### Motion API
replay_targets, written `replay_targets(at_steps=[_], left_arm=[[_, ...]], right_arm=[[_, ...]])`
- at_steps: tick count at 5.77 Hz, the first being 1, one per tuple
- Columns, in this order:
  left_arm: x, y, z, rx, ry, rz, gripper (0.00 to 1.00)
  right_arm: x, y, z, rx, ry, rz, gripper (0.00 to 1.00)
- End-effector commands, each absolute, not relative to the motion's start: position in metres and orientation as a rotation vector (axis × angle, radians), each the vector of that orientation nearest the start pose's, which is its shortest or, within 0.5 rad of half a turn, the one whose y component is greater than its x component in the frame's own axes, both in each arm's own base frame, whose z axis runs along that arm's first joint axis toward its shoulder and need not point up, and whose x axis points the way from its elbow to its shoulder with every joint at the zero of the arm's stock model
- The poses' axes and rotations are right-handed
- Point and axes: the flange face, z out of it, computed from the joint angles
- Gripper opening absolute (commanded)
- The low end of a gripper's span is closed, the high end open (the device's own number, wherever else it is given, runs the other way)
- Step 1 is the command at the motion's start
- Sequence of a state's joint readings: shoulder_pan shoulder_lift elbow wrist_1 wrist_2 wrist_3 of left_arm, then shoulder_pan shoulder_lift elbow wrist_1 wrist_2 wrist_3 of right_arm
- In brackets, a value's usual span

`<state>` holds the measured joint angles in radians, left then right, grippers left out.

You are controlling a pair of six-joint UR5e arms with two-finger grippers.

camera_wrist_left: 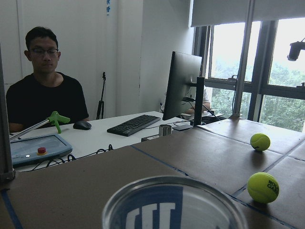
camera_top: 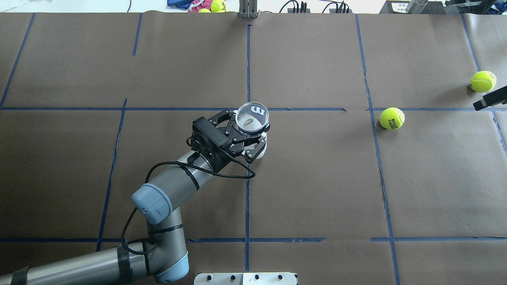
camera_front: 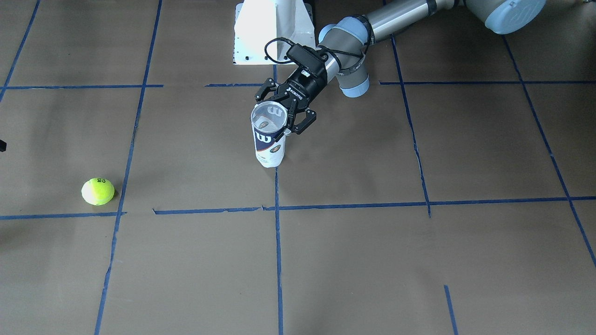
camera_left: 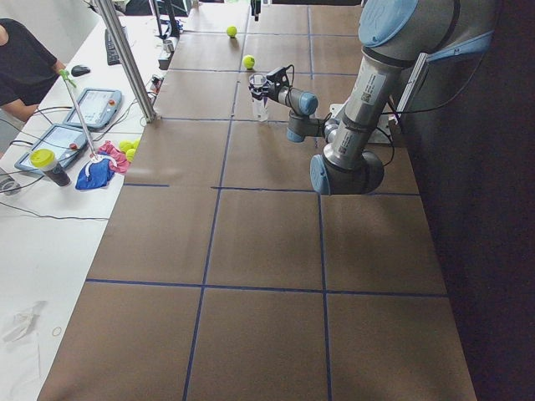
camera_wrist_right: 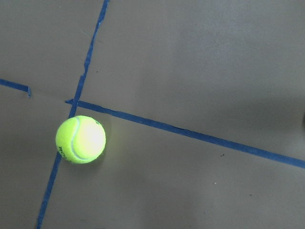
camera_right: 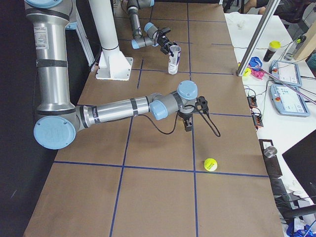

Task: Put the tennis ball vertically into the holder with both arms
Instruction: 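Hold the can with the left gripper while the right gripper reaches a tennis ball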

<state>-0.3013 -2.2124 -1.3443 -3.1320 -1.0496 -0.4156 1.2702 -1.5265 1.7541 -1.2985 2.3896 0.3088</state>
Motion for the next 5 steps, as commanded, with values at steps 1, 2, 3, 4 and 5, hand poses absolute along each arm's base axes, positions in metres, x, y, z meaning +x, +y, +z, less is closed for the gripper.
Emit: replay_targets(at_steps=[1,2,3,4,5], left_arm=[[0.574,-0.361,0.229,1.495,1.185,0.074,0.74],[0.573,-0.361,0.227,1.497,1.189,0.071,0.76],[0.572,-0.362,0.225,1.5,1.19,0.069,0.86],[0.573,-0.361,0.225,1.498,1.193,0.068,0.91],[0.573,-0.36,0.226,1.497,1.194,0.07,0.93]], right_arm=[[-0.134,-0.527,0.492,0.239,-0.843,-0.224,0.99],[-0.164,-0.535,0.471,0.22,-0.842,-0.15,0.99],[-0.192,-0.533,0.463,0.212,-0.821,-0.132,0.99],[-0.201,-0.531,0.468,0.203,-0.807,-0.138,0.99],[-0.225,-0.525,0.476,0.18,-0.787,-0.154,0.99]])
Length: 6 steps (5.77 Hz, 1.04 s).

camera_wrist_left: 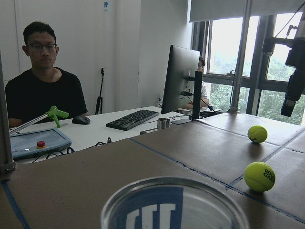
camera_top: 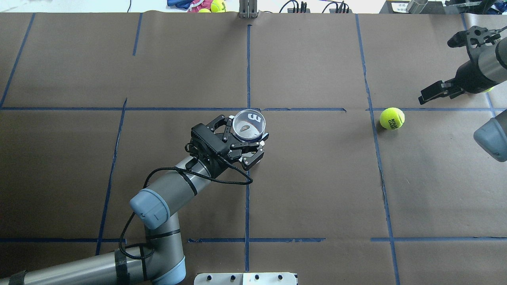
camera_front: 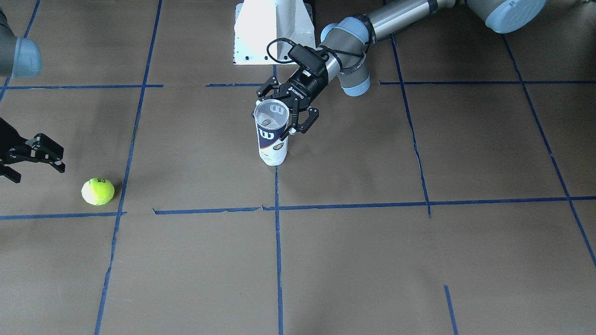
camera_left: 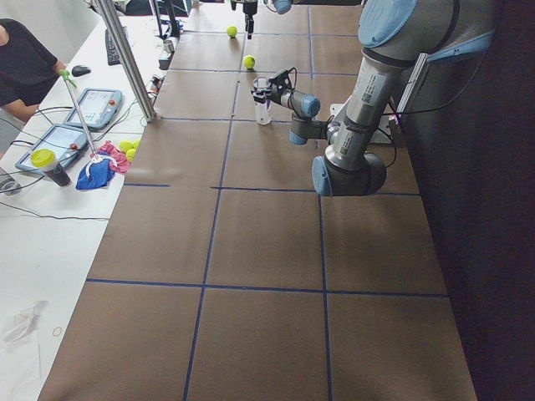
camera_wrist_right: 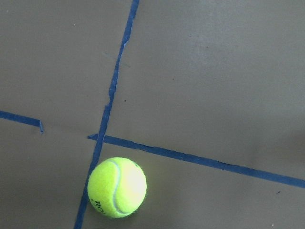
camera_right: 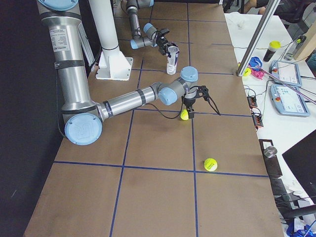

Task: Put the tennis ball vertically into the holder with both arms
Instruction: 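Hold the can with the left gripper while the right gripper reaches a tennis ball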

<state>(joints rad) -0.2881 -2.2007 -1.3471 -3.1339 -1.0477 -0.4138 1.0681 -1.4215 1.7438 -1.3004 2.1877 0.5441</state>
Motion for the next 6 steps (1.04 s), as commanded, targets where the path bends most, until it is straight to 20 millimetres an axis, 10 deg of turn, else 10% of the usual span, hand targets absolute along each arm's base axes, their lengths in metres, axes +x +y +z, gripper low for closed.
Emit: replay_targets(at_steps=[1,3,6], left_arm=[[0.573,-0.361,0.226,1.497,1.191,0.069,0.96],[0.573,-0.36,0.224,1.498,1.196,0.068,0.96],[0.573,-0.36,0.221,1.5,1.2,0.065,0.96]], right_arm=[[-0.248,-0.518,0.485,0.155,-0.776,-0.184,0.99],[-0.301,-0.532,0.491,0.155,-0.72,-0.236,0.99],[-0.33,-0.542,0.5,0.17,-0.654,-0.249,0.99]])
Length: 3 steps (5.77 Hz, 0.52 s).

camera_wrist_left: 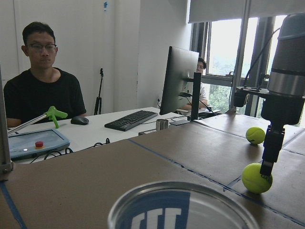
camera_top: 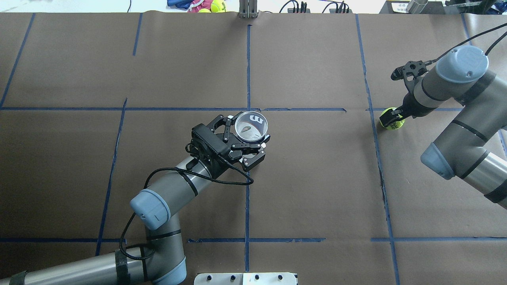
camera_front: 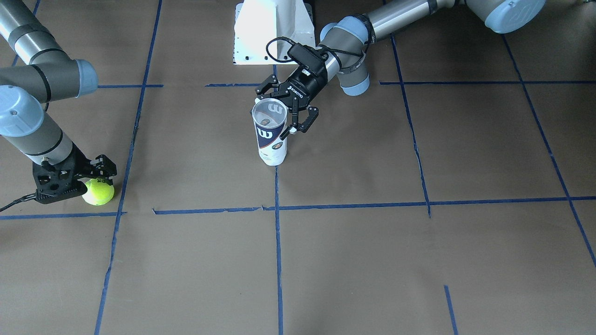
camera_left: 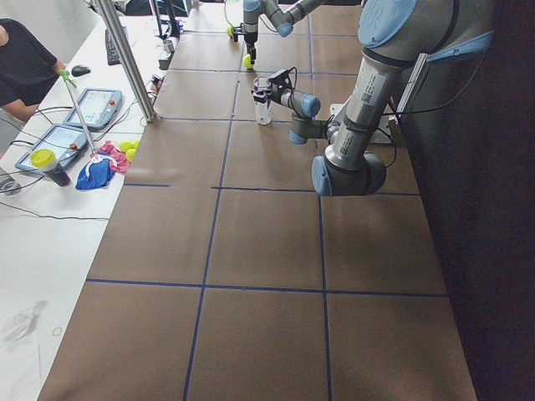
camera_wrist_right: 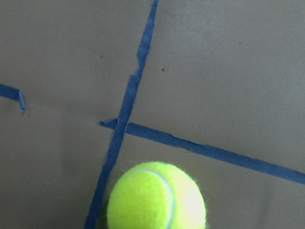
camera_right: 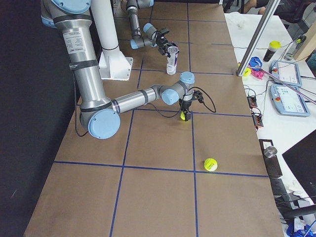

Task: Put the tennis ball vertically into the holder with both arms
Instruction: 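Hold the can with the left gripper while the right gripper reaches a tennis ball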

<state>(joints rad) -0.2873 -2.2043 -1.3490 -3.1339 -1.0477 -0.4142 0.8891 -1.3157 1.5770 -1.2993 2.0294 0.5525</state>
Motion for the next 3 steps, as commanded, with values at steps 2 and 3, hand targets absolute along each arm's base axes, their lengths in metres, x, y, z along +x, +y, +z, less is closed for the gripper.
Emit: replay_targets(at_steps=[2,3], left_arm=[[0.573,-0.36,0.224,1.498,1.196,0.068,0.96],[0.573,-0.36,0.226,1.497,1.194,0.07,0.96]], right_arm=[[-0.334,-0.544,0.498,0.171,-0.655,-0.253,0.51],[-0.333,-0.546,0.486,0.19,-0.669,-0.261,0.05]])
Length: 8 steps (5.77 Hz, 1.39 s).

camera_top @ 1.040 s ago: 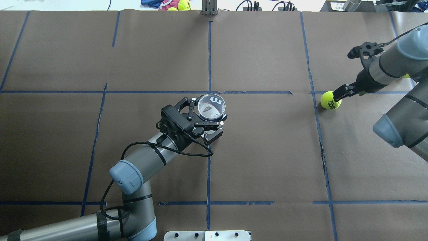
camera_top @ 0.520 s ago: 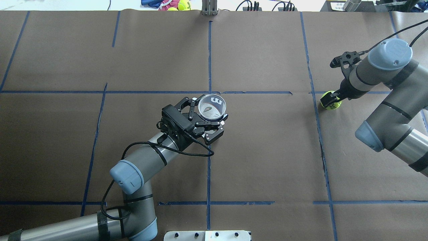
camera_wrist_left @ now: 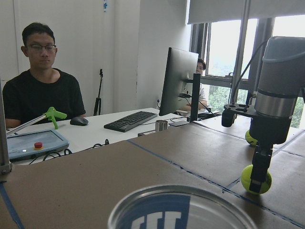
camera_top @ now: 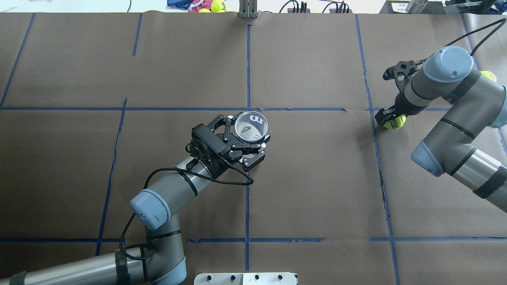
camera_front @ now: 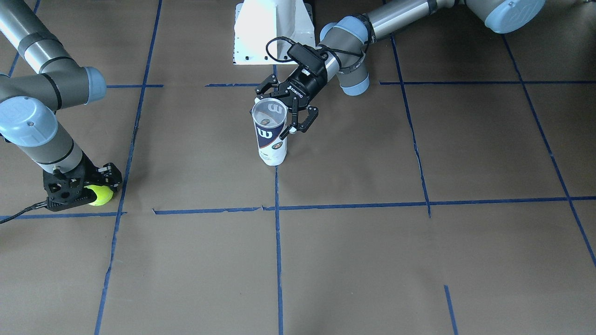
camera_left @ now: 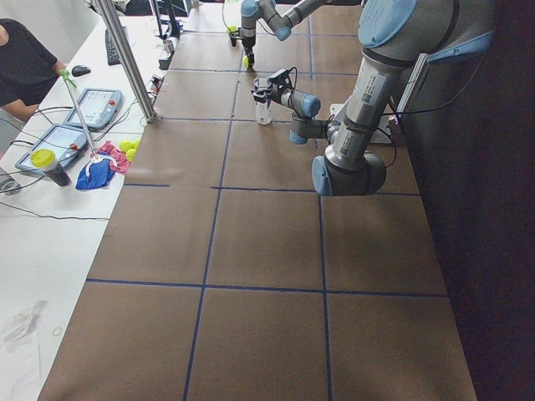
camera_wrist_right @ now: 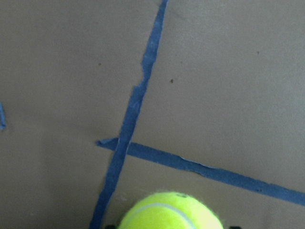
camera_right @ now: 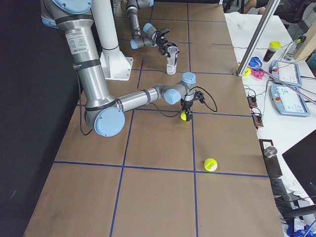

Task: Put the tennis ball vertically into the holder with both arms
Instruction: 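Grasp the tennis ball with the right gripper and carry it over the can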

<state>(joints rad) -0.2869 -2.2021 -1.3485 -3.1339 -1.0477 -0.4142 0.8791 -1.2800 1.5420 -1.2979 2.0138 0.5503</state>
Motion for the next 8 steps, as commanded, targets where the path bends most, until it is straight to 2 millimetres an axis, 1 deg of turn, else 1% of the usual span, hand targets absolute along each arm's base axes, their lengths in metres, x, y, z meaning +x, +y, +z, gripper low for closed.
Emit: replay_targets(at_steps=[1,2,3,4,5,6,7,8], left_arm=[[0.573,-0.36,0.226,1.497,1.194,0.07,0.96],[0.573,-0.36,0.226,1.496,1.195,0.068,0.96],[0.573,-0.36,0.226,1.496,1.195,0.068,0.96],[0.573,-0.36,0.227,1.495,1.194,0.069,0.96],[0.572,-0.36,0.228,1.495,1.192,0.07,0.96],[0.572,-0.36,0.228,1.495,1.194,0.069,0.96],[0.573,-0.36,0.228,1.494,1.191,0.071,0.96],[0.573,-0.36,0.228,1.495,1.192,0.07,0.96]], right_arm=[[-0.326,-0.54,0.445,0.248,-0.712,-0.268,0.0],[-0.312,-0.523,0.379,0.319,-0.776,-0.258,0.0],[-0.307,-0.514,0.306,0.317,-0.825,-0.183,0.0],[-0.308,-0.496,0.241,0.273,-0.922,-0.108,0.0],[-0.335,-0.478,0.192,0.227,-1.012,-0.034,0.0],[-0.361,-0.461,0.148,0.202,-1.076,-0.006,0.0],[-0.381,-0.444,0.119,0.191,-1.115,0.03,0.01],[-0.414,-0.42,0.1,0.216,-1.12,0.052,0.04]])
